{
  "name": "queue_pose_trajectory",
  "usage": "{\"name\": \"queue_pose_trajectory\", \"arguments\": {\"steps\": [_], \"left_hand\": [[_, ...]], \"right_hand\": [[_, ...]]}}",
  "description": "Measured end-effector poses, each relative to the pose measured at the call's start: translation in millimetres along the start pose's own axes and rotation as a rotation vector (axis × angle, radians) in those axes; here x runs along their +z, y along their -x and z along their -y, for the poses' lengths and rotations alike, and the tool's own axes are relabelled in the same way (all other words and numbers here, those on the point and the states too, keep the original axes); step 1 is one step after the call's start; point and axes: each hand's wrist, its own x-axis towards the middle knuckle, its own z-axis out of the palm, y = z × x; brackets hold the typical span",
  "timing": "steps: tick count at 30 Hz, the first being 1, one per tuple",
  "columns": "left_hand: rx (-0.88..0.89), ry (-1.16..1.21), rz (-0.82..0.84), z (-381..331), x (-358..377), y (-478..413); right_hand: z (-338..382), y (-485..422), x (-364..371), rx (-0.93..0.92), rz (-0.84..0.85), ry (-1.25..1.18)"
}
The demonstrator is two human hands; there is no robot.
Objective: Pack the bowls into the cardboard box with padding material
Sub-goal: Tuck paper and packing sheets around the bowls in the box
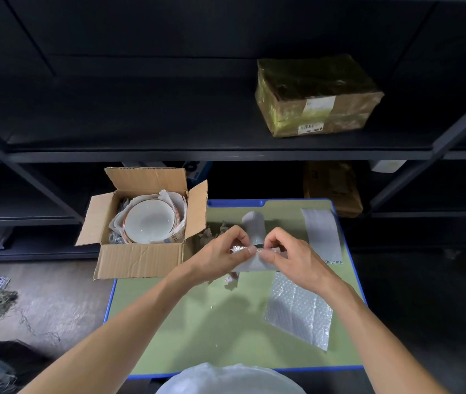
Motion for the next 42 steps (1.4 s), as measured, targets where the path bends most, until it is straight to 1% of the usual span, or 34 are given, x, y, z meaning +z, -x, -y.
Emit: {"name": "queue_pose_trajectory", "arguments": {"steps": [1, 3, 5, 8, 11, 14, 20, 24, 26, 28, 32, 34, 39, 42], "left_hand": [[-0.025, 0.041, 0.02, -0.7, 0.2, 1.0], [-0.046, 0.043, 0.04, -1.2, 0.8, 2.6], [-0.029, 0.033, 0.028, -0.4, -0.1, 3.0], [-0.008, 0.03, -0.022, 4.1, -3.8, 2.0], [-0.008, 0.067, -0.091, 6.6, -8.7, 3.2], [-0.025, 0.102, -0.101, 7.2, -11.5, 4.9], [0.005, -0.03, -0.002, 4.6, -7.0, 7.3], [0.054, -0.144, -0.002, -1.0, 0.2, 10.2], [0.095, -0.201, 0.004, -2.9, 2.4, 10.1], [0.129, -0.284, 0.025, -0.6, 4.3, 9.1], [0.138, -0.421, 0.045, 8.6, 7.7, 9.6], [0.129, -0.442, 0.045, 8.8, 6.5, 11.4], [0.147, -0.49, 0.056, 7.1, -0.7, 22.2], [0.159, -0.486, 0.024, 5.9, -8.8, 31.0]], "right_hand": [[-0.1, -0.3, -0.2, -0.004, -0.006, -0.012], [-0.9, -1.3, 0.9, -0.005, -0.007, -0.015], [-3.1, -3.4, 3.9, -0.003, -0.001, -0.012], [-7.6, -3.9, 8.1, 0.025, 0.013, -0.072], [-11.5, -3.8, 11.7, 0.071, -0.069, -0.146], [-10.6, -4.5, 15.8, 0.084, -0.19, -0.251], [1.3, -4.3, 19.5, 0.08, -0.244, -0.26], [4.5, -5.9, 20.5, 0.089, -0.281, -0.253], [5.2, -6.1, 20.5, 0.056, -0.289, -0.189], [5.6, -6.1, 20.5, 0.018, -0.283, -0.123], [4.4, -3.9, 21.1, -0.001, -0.223, -0.085], [4.7, -2.5, 19.0, 0.002, -0.194, -0.075], [12.2, -6.3, 19.5, -0.001, -0.149, -0.14], [22.6, -12.9, 24.5, -0.052, -0.152, -0.146]]}}
